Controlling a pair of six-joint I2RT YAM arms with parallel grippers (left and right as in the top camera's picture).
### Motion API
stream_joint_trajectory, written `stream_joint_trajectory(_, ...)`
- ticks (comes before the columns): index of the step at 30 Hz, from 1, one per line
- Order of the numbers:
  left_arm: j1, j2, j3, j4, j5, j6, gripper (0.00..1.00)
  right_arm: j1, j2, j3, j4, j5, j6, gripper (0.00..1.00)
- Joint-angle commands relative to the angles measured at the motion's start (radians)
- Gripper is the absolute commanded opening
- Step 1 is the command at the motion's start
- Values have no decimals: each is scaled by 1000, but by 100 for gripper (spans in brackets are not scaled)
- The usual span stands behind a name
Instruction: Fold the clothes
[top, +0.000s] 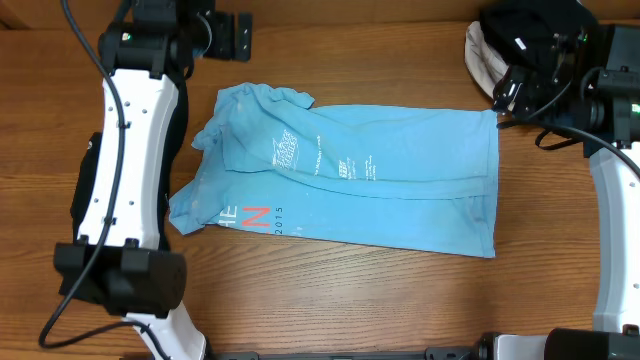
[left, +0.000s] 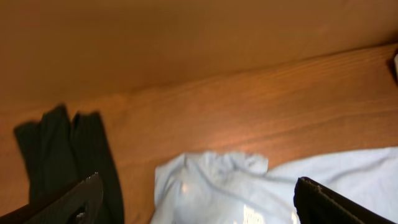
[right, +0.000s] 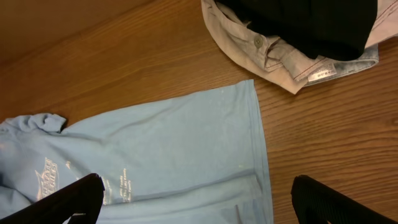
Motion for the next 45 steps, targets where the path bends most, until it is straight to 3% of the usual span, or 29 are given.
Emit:
stream_joint_trajectory(1, -6, 154, 58, 8, 23, 35, 100, -2, 0, 18, 0, 16, -37, 100)
stream_joint_trajectory(12, -39, 404, 98, 100, 22, 137, 94, -2, 39, 6, -38, 16, -40, 98)
stream_joint_trajectory(19, -94, 516, 98, 159, 25, 142, 94, -2, 39, 6, -35, 74, -40, 96)
stream_joint_trajectory(35, -140, 615, 97, 203, 18, 140, 85, -2, 39, 6, -32, 140, -40, 88)
stream_joint_trajectory(40, -143, 646, 97, 191, 18, 138, 77, -2, 39, 6, -32, 140, -40, 86)
stream_joint_trajectory(45, -143, 648, 97, 195, 14, 137, 57, -2, 39, 6, -29, 140, -40, 86)
